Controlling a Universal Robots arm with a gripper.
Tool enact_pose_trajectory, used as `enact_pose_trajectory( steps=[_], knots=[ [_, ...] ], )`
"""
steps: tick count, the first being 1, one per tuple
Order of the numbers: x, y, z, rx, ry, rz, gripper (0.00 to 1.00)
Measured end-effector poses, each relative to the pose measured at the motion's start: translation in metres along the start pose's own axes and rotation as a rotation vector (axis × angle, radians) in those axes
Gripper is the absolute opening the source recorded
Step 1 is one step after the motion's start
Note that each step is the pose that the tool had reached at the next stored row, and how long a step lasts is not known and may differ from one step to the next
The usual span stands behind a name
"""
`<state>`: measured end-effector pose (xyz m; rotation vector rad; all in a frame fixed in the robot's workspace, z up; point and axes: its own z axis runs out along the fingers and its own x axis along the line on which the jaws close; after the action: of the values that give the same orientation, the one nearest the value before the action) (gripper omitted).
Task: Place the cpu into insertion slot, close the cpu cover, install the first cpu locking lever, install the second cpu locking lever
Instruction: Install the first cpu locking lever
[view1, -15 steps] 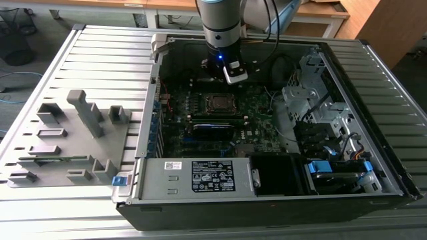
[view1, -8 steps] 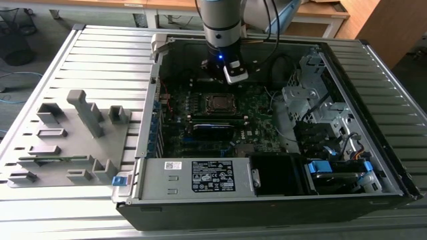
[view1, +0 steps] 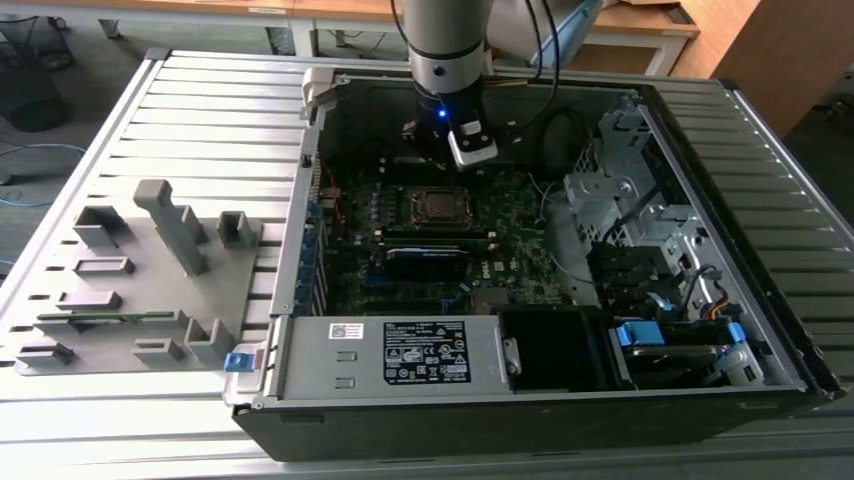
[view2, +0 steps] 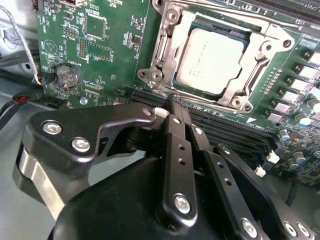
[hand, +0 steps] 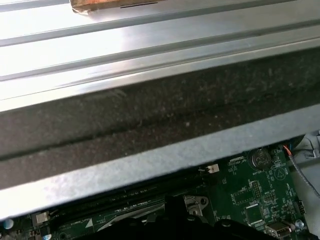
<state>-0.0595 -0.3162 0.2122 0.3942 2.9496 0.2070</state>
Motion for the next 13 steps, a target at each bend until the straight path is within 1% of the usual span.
enact_pose_trajectory(
  steps=[2, 3, 6, 8, 11, 12, 13],
  knots=[
    [0.0000, 0.0001, 0.0000, 0.0009, 0.0002, 0.000, 0.11],
    [0.0000, 0.0001, 0.0001, 0.0016, 0.0030, 0.000, 0.11],
    [-0.0001, 0.0001, 0.0002, 0.0085, 0.0267, 0.003, 0.11],
    [-0.0002, 0.0001, 0.0004, 0.0135, 0.0449, 0.005, 0.11],
    [-0.0006, 0.0001, 0.0007, 0.0250, 0.0852, 0.010, 0.11],
    [-0.0006, 0.0001, 0.0007, 0.0268, 0.0916, 0.011, 0.11],
    [-0.0006, 0.0001, 0.0007, 0.0269, 0.0918, 0.011, 0.11]
  ],
)
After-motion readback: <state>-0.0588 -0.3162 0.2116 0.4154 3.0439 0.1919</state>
